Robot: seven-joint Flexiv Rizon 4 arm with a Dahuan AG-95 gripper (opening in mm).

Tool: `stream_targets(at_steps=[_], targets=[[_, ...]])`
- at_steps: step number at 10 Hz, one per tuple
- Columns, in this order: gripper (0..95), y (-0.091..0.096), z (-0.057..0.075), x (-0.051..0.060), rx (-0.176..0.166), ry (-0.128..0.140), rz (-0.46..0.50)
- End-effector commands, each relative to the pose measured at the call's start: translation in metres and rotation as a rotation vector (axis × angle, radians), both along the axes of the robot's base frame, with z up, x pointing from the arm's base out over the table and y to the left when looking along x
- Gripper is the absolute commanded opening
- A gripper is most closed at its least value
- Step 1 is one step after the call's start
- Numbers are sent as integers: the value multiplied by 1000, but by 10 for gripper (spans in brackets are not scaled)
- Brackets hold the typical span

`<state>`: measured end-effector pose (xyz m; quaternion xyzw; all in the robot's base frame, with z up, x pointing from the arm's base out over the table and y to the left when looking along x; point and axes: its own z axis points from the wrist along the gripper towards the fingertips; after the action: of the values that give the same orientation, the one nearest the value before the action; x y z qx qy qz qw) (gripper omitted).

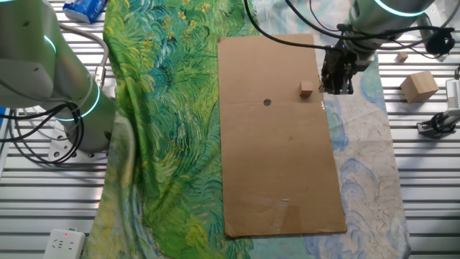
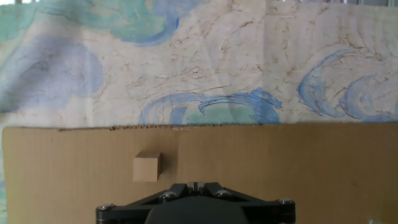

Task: Hold a small block with the gripper and sweep it from left to right on the table

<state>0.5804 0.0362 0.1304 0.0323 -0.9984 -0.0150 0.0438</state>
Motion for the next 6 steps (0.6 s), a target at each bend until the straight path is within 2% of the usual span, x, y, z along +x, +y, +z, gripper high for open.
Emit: stream_targets(at_steps=[1, 2, 3, 4, 5, 6], targets=[[0, 1, 0, 0, 4, 4, 14], [0, 1, 0, 0, 11, 0, 21], [0, 2, -2, 2, 31, -5, 21], [0, 4, -5, 6, 54, -9, 11], [0, 5, -6, 9, 63, -12, 4], [0, 5, -7, 16, 78, -17, -3]])
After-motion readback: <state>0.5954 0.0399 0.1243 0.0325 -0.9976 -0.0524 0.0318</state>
